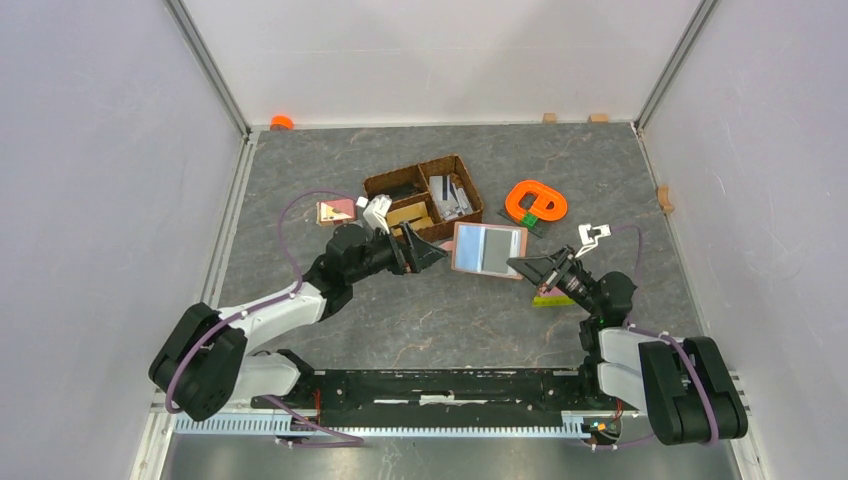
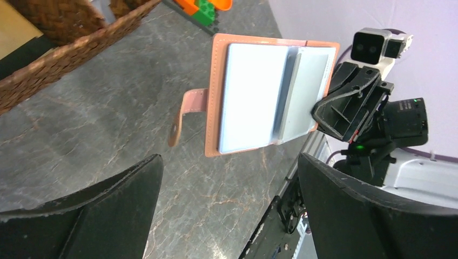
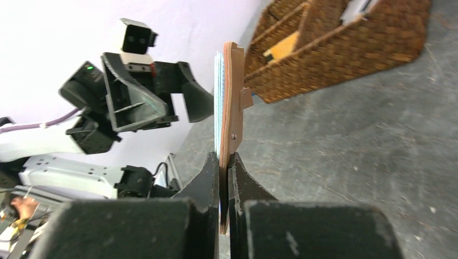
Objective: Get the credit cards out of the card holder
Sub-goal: Remove the credit card from the card holder.
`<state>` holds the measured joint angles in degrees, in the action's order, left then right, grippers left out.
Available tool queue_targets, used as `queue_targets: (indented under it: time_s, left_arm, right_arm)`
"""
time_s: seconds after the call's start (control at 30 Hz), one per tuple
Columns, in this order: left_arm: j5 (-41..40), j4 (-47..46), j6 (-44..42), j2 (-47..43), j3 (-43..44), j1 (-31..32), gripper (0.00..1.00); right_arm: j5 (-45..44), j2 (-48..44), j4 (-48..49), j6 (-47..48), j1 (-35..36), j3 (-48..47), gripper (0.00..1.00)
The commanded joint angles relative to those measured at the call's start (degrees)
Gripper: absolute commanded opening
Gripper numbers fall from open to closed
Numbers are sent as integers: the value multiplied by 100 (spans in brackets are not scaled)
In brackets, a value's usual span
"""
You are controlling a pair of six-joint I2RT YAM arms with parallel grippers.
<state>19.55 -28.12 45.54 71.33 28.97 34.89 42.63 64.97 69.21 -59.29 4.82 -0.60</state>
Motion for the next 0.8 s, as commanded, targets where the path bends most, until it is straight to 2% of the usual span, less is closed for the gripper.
queue_targets:
  time_s: [0.0, 0.2, 0.43, 0.57, 0.77]
  left_arm:
    - [444, -1110, 113, -62, -152, 16, 100]
    - [377, -1067, -23, -110, -148, 136, 100]
    - [878, -1473, 134, 566, 86, 175, 100]
    - [899, -1584, 166, 851, 122, 175, 99]
    - [1029, -1864, 322, 943, 117, 167, 96]
  right_arm:
    - [396, 96, 1690, -764, -16, 208, 0]
    - [587, 368, 2881, -1447, -8, 227, 0]
    - [627, 805, 3614, -1902, 91, 202, 0]
    - [667, 1099, 4179, -2231, 186, 142, 0]
    - [693, 1297, 4290, -2264, 331, 98, 0]
